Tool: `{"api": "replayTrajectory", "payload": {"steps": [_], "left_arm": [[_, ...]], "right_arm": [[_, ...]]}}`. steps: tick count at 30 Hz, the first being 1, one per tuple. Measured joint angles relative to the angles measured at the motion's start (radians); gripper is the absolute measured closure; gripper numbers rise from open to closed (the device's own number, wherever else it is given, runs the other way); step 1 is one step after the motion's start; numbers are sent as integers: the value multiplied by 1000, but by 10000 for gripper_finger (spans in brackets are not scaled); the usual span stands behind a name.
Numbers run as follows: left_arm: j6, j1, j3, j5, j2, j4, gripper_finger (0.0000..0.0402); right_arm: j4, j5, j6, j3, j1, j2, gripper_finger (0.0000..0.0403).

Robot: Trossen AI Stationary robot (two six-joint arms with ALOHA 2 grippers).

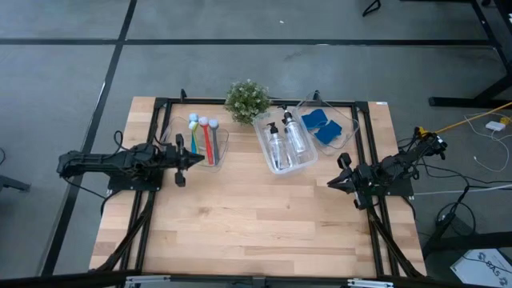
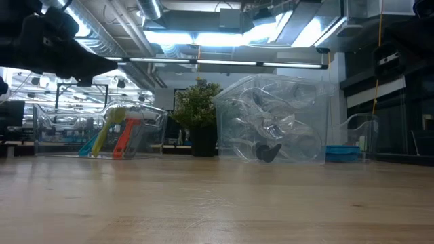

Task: Pick & Place Kitchen Sink Supplies
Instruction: Return to Home Position

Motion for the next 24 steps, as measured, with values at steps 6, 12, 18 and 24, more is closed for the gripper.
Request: {"api": "replayTrajectory", "payload": {"steps": [6, 12, 18, 24], "left_arm": [[67, 4, 0, -2, 5, 0, 400], [70, 4, 0, -9, 5, 1, 399], [71, 4, 0, -49, 5, 7, 397], [71, 4, 0, -45, 5, 7, 395]], "right_arm": [[0, 0, 0, 0, 0, 0, 370], [0, 0, 0, 0, 0, 0, 370], [0, 0, 0, 0, 0, 0, 370], [0, 0, 0, 0, 0, 0, 370]]}}
